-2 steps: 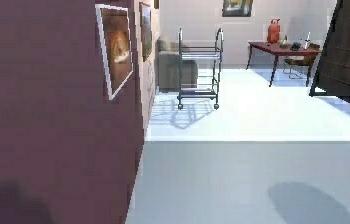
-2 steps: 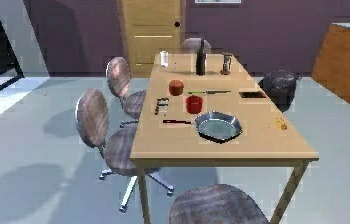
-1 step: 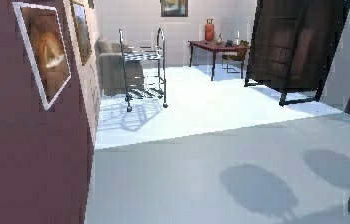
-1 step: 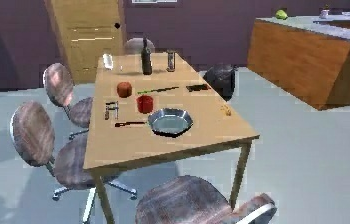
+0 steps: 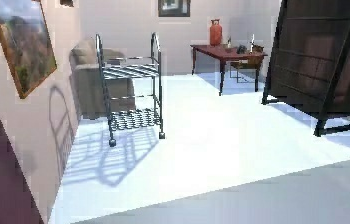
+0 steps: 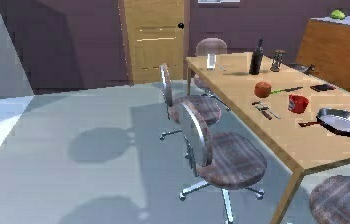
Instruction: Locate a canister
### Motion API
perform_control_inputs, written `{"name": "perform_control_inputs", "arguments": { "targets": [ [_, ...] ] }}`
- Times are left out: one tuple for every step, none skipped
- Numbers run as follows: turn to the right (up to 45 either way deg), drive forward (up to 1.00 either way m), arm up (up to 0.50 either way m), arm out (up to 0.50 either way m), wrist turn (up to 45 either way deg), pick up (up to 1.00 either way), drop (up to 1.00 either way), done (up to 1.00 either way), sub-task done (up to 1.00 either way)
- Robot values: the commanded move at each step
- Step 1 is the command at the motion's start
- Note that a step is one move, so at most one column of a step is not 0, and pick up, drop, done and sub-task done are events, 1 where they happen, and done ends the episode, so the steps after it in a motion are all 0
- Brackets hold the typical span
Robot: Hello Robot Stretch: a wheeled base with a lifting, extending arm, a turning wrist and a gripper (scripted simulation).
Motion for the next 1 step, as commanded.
{"name": "perform_control_inputs", "arguments": {
  "targets": [
    [0.0, 1.0, 0.0, 0.0, 0.0, 0.0, 0.0, 0.0, 0.0]
  ]
}}
